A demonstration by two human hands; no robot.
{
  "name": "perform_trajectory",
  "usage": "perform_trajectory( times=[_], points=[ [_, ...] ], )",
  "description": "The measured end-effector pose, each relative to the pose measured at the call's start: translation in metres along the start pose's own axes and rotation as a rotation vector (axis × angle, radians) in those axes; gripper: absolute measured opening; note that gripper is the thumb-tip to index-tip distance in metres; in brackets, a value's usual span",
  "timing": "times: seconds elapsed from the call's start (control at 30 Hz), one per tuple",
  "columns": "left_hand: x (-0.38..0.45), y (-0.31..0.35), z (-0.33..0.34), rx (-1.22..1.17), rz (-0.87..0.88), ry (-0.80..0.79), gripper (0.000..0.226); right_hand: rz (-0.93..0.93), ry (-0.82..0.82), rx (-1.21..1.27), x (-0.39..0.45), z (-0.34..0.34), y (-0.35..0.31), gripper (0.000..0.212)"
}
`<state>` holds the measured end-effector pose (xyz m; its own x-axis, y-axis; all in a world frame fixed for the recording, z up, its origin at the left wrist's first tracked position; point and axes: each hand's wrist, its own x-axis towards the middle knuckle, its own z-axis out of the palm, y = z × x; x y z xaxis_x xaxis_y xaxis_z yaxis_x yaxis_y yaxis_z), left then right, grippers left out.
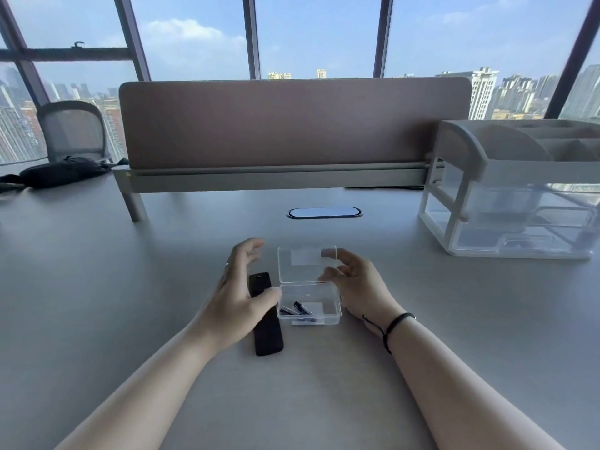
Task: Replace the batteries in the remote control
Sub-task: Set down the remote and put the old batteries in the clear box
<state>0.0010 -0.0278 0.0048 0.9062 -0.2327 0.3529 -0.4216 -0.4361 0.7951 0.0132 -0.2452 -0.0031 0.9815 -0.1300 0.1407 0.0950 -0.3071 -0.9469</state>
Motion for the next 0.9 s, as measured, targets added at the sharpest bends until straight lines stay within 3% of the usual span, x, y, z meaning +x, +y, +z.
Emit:
perform_trajectory(
  times=[0.1,0.17,0.23,0.4,0.53,0.67,0.9],
  points=[
    [-0.006,-0.003,0.001,0.093,0.057,-0.198,0.104,-0.018,-0.014,-0.001,0.002,0.001,0.003,0.028],
    [-0.007,-0.003,0.004,0.187,0.120,-0.219,0.109,-0.039,-0.015,-0.014,0.001,0.001,0.004,0.022],
    [-0.005,-0.004,0.005,0.234,0.164,-0.164,0.100,-0.083,-0.040,-0.045,-0.001,-0.001,0.003,0.020],
    [-0.003,-0.008,0.008,0.287,0.188,-0.085,0.066,-0.092,-0.158,-0.015,-0.019,-0.010,-0.006,0.046],
    [-0.002,-0.008,0.009,0.312,0.232,-0.108,0.036,-0.121,-0.167,-0.095,-0.030,-0.009,-0.009,0.035],
    [-0.001,-0.010,0.010,0.309,0.217,-0.110,0.028,-0.118,-0.173,-0.155,-0.029,-0.009,-0.007,0.013],
    [0.003,-0.013,0.013,0.296,0.155,-0.084,0.018,-0.147,-0.239,-0.282,-0.025,-0.012,-0.004,0.028]
  ],
)
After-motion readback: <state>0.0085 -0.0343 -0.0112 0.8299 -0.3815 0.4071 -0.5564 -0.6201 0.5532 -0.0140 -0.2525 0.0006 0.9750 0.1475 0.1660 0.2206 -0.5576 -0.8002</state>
